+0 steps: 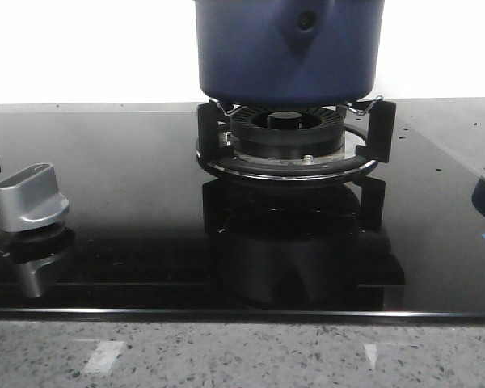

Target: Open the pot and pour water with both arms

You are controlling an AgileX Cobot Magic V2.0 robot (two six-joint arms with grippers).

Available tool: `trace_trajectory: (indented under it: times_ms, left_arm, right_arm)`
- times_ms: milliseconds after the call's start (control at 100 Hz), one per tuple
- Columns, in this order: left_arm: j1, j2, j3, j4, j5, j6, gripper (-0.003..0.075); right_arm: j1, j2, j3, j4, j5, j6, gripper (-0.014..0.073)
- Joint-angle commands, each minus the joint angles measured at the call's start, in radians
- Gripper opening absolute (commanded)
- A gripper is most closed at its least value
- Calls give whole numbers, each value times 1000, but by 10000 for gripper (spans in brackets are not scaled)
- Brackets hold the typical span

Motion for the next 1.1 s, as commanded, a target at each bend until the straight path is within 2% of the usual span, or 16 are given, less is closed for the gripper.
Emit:
trace_trajectory:
  times_ms: [0, 320, 500, 900, 1090]
  left_arm:
    - [-14, -31, -42, -86, 21, 2, 278]
    - [-55, 43, -44, -109, 22, 27, 278]
    - [-77, 104, -103, -117, 21, 45, 278]
    - [-80, 182, -114, -120, 41, 41, 278]
    - [-80, 191, -114, -60, 38, 17, 278]
  right_arm:
    - [-5, -52, -47, 1, -12, -8, 468]
    - [-5, -220, -93, 30, 17, -8, 468]
    - [-5, -290, -93, 35, 36, -15, 468]
    - [-4, -307, -91, 52, 47, -42, 468]
    - [-4, -307, -83, 52, 40, -43, 468]
